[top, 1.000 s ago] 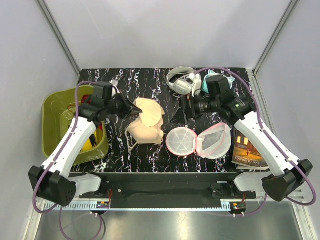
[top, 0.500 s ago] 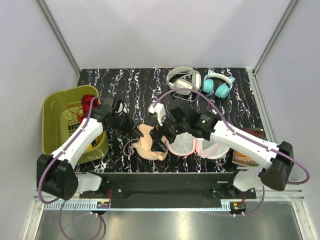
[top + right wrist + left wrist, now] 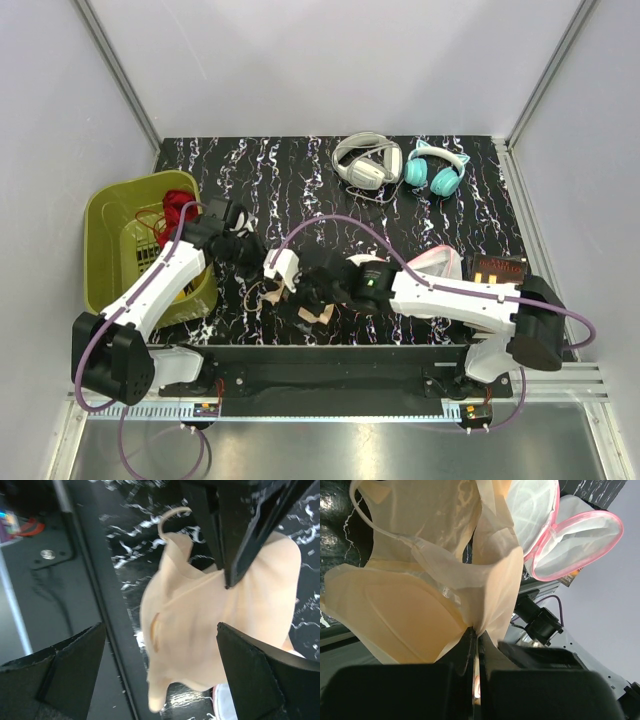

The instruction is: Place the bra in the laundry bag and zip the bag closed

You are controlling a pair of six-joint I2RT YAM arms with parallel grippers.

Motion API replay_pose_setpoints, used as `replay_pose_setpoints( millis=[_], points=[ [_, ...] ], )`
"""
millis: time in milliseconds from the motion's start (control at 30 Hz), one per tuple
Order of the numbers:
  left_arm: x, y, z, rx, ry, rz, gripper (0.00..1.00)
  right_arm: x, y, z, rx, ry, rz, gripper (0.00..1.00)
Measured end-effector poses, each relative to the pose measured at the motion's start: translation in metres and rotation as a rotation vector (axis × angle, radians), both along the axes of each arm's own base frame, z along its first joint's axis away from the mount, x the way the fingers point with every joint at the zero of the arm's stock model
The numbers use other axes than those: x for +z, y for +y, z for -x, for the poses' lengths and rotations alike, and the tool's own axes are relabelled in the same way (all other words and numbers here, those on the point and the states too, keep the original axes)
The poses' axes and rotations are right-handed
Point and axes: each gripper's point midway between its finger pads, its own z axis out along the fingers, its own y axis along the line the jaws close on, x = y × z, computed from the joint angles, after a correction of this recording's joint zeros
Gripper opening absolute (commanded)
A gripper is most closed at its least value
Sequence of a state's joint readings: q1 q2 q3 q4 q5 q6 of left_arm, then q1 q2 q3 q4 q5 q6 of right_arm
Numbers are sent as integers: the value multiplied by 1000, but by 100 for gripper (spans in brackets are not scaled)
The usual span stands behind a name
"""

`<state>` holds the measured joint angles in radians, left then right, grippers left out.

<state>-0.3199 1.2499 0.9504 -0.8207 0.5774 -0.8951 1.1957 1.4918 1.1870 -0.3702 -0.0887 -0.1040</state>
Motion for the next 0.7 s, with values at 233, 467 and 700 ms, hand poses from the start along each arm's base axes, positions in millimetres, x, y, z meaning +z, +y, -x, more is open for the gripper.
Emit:
replay_pose_setpoints(
  millis=[233,467,700],
  points=[
    [0,-2,5,-4,25,21,0,-33,-7,-18,-103,-96,79,93],
    [2,-5,6,-5,37,39,1,-45,-1,-25,-141,-138,84,84],
    [3,-1,3,6,28,38,47,-48,3,-23,-155,-132,59,51]
  ],
)
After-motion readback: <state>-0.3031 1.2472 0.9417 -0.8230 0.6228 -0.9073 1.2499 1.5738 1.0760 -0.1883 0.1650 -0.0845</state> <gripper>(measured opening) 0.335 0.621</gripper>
